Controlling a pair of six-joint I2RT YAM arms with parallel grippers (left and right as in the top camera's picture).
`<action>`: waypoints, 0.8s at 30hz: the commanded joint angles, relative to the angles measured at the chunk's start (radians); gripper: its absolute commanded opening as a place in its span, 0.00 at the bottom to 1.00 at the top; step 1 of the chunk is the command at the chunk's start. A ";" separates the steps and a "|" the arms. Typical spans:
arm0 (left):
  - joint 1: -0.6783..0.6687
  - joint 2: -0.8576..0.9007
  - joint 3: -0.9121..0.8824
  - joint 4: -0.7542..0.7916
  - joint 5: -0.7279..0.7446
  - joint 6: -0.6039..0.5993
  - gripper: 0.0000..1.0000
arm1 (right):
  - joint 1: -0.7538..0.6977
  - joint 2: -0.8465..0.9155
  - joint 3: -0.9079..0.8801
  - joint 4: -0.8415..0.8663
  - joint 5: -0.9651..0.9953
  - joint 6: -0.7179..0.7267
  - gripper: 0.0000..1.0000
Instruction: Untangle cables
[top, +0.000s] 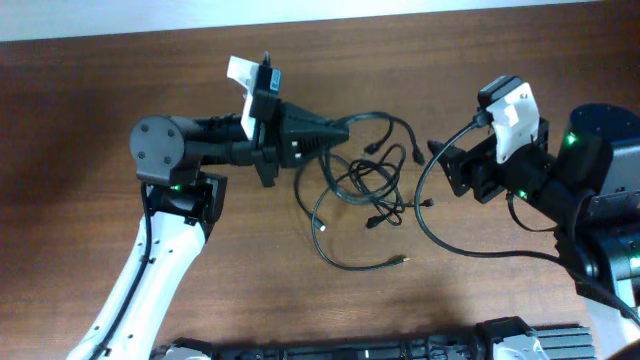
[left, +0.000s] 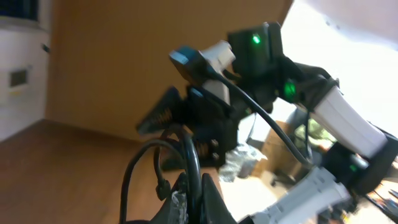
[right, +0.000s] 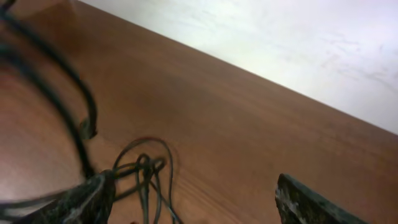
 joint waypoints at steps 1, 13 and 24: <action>0.009 0.002 0.021 0.040 -0.113 0.020 0.00 | -0.001 -0.010 -0.005 -0.027 0.032 -0.010 0.81; 0.031 0.002 0.021 0.082 -0.121 0.019 0.00 | -0.001 0.101 -0.005 -0.169 0.089 -0.010 0.80; 0.110 0.002 0.021 0.081 -0.215 -0.077 0.00 | -0.001 0.194 -0.005 -0.258 -0.121 -0.224 0.83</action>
